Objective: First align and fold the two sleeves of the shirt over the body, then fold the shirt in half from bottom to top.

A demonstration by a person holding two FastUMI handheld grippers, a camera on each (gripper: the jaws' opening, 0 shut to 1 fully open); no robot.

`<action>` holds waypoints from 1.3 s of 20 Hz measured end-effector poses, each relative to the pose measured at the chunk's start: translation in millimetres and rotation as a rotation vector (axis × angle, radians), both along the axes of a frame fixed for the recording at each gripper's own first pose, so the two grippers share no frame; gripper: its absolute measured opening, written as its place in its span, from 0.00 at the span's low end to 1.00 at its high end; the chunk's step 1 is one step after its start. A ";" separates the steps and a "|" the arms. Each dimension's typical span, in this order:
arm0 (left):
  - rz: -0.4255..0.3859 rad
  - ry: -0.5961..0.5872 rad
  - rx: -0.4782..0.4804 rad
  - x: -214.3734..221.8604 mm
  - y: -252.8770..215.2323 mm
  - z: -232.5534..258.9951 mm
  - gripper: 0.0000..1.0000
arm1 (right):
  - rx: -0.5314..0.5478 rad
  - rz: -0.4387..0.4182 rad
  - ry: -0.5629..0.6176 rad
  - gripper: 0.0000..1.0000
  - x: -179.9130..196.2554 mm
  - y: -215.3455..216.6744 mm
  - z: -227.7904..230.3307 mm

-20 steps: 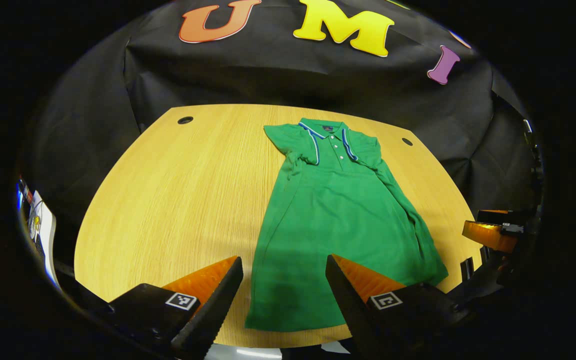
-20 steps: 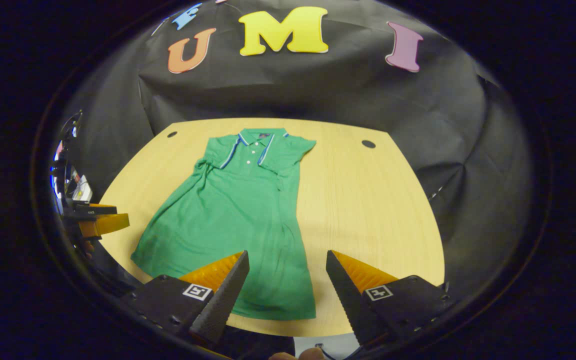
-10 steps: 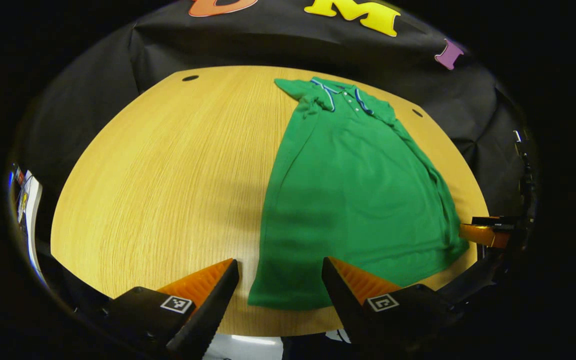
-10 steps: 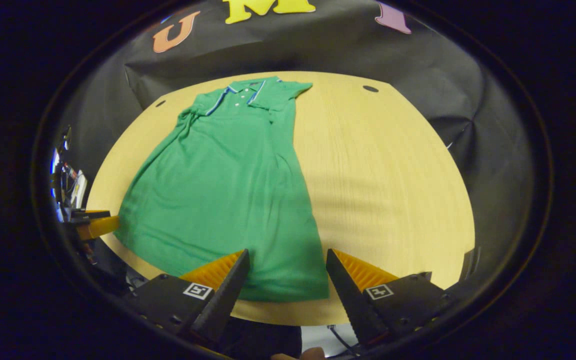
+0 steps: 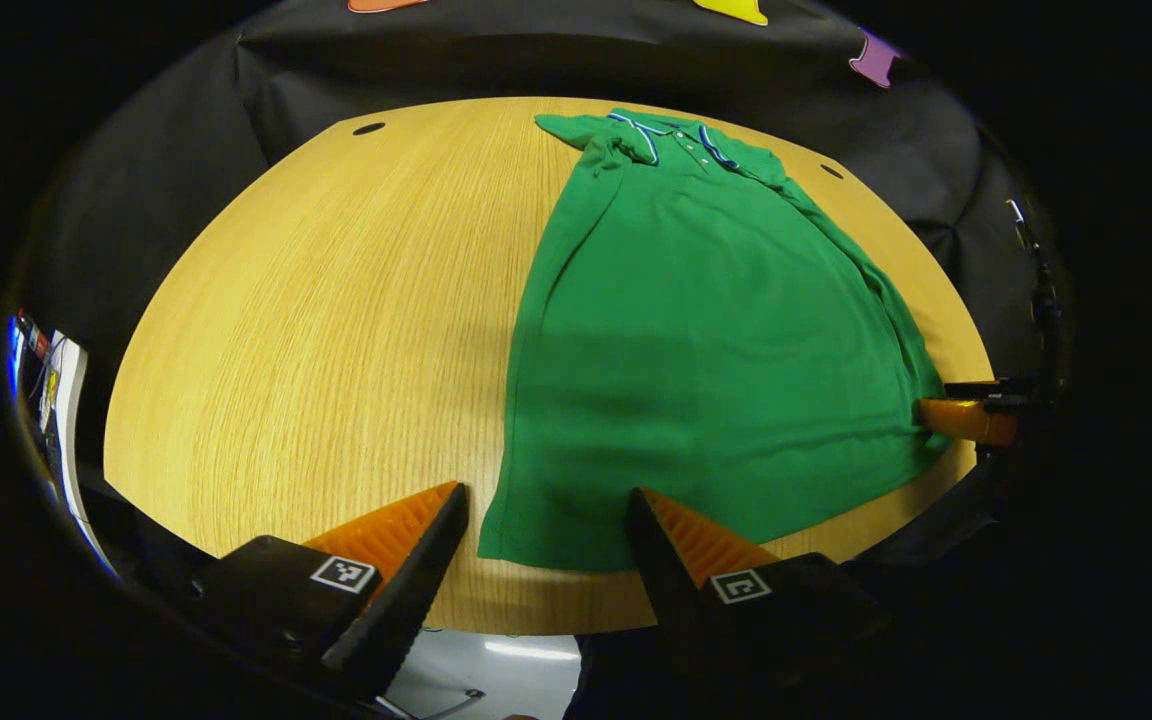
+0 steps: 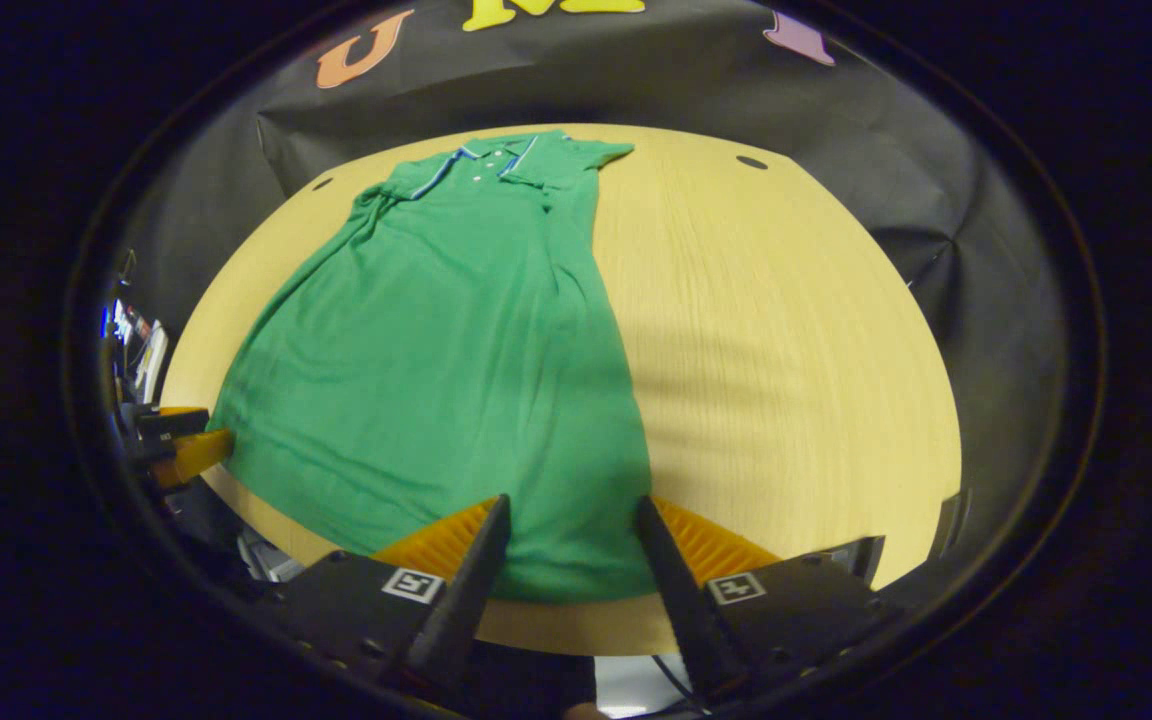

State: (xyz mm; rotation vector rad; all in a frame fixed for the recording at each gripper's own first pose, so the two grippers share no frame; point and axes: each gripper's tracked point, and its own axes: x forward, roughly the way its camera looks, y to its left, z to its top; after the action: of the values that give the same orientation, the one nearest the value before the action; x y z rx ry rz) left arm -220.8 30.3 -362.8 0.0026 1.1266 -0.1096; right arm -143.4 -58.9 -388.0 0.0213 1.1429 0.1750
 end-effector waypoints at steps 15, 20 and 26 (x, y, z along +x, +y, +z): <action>0.035 -0.004 -0.113 15.0 -6.7 12.9 0.06 | 0.085 -0.009 -0.034 0.00 17.1 14.6 24.7; 0.030 -0.101 -0.145 56.2 -4.6 48.6 0.06 | 0.121 -0.048 -0.085 0.00 48.3 11.7 55.9; -0.002 -0.219 -0.179 113.9 -16.9 86.9 0.06 | 0.159 -0.072 -0.196 0.00 102.7 12.7 103.9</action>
State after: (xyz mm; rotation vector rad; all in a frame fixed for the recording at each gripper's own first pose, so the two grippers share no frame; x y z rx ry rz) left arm -106.9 13.4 -275.9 -0.1404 0.8948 -0.2071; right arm -40.7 -46.2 -284.1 0.1829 0.9295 0.1990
